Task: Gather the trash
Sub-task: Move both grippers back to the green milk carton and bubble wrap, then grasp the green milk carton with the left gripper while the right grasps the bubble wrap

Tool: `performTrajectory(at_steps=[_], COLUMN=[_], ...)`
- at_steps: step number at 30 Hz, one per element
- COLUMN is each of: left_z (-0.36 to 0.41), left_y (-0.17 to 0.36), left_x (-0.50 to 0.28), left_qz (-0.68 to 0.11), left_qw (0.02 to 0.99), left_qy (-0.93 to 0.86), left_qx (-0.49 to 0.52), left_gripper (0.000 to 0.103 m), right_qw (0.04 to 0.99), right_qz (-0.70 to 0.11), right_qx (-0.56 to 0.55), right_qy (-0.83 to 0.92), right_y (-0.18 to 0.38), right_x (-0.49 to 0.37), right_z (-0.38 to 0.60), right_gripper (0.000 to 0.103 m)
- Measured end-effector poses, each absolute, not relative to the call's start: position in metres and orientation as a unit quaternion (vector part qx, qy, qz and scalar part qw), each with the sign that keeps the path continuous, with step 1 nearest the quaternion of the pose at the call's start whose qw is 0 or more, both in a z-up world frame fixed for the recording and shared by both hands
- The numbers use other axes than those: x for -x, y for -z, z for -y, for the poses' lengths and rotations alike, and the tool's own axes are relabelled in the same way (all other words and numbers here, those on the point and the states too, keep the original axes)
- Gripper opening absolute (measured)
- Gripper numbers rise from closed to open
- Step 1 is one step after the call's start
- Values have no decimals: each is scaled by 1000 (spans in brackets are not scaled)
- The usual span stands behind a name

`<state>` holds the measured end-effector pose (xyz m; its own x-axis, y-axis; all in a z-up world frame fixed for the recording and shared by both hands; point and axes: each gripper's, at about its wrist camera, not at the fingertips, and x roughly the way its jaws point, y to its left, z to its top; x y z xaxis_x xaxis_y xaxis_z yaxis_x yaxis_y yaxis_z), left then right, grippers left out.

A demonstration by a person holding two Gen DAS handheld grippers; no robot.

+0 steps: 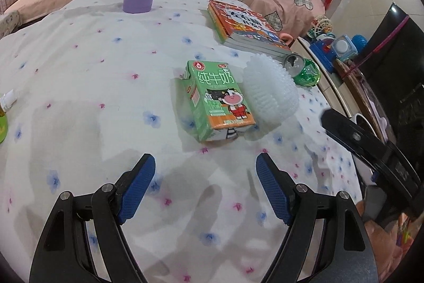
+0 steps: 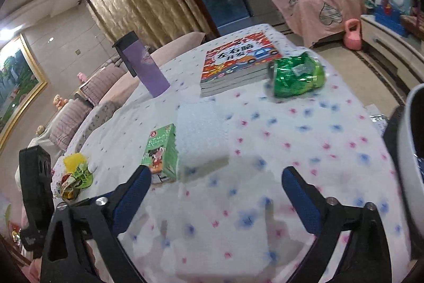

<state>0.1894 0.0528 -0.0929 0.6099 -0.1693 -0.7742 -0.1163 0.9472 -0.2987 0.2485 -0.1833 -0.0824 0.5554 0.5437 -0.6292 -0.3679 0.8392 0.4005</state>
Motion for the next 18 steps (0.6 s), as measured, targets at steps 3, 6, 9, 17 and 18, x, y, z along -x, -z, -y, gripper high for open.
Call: performTrajectory(at_steps=[3, 6, 9, 17, 18], left_z=[-54, -54, -51, -36, -34], left_y=[96, 98, 98, 102, 102], left_x=[-196, -203, -210, -237, -240], left_qz=[-445, -449, -450, -451, -450], left_qw=[880, 879, 879, 881, 883], left_qy=[13, 11, 8, 8, 2], left_qx=[163, 164, 161, 141, 136], left_gripper=[80, 80, 80, 80, 80], right_qw=[866, 854, 845, 847, 850], right_qz=[-405, -414, -424, -422, -419], right_qx=[-114, -123, -129, -145, -146], right_qy=[-271, -288, -298, -290, -284], right_y=[88, 94, 101, 103, 102], right_x=[-264, -277, -288, -285, -283], right_z=[173, 163, 156, 174, 179], right_gripper=[81, 78, 59, 24, 23])
